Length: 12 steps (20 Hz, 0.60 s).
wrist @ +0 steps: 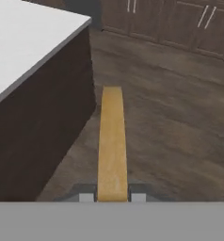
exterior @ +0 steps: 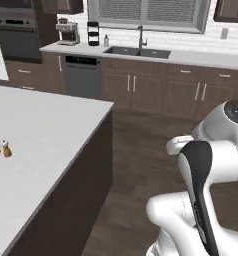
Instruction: Start the toaster. Once the lever pops up, take the bread to the plate on the dining counter.
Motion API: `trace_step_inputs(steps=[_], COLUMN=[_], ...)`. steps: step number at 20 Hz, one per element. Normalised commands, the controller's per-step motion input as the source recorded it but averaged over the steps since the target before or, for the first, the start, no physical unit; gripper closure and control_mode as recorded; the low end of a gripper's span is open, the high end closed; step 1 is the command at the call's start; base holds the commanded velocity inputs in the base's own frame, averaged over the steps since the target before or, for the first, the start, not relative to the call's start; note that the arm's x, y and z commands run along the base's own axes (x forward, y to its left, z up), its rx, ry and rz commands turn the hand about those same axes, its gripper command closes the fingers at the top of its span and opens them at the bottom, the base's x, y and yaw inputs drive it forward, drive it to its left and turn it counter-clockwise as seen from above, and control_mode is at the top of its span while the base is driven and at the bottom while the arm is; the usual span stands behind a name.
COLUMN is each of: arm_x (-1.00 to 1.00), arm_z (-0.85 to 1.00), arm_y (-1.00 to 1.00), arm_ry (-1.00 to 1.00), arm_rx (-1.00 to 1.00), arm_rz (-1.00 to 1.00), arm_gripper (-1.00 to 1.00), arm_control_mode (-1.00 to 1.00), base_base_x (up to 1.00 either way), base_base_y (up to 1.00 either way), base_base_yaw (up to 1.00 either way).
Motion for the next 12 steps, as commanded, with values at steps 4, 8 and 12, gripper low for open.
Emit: trace_step_inputs(steps=[4,8,12], arm_x=[0.00,0.00,0.00], arm_z=[0.00,0.00,0.00], arm_y=[0.00,0.00,0.00], arm_ry=[0.00,0.00,0.00], arm_rx=[0.00,0.00,0.00], arm_rz=[0.00,0.00,0.00], arm_gripper=[1.00,1.00,1.00], arm_control_mode=[1.00,1.00,1.00], base_base_x=[-0.10,-0.13,-0.14], base_base_y=[0.00,0.00,0.00], base_base_yaw=[1.00,1.00,1.00])
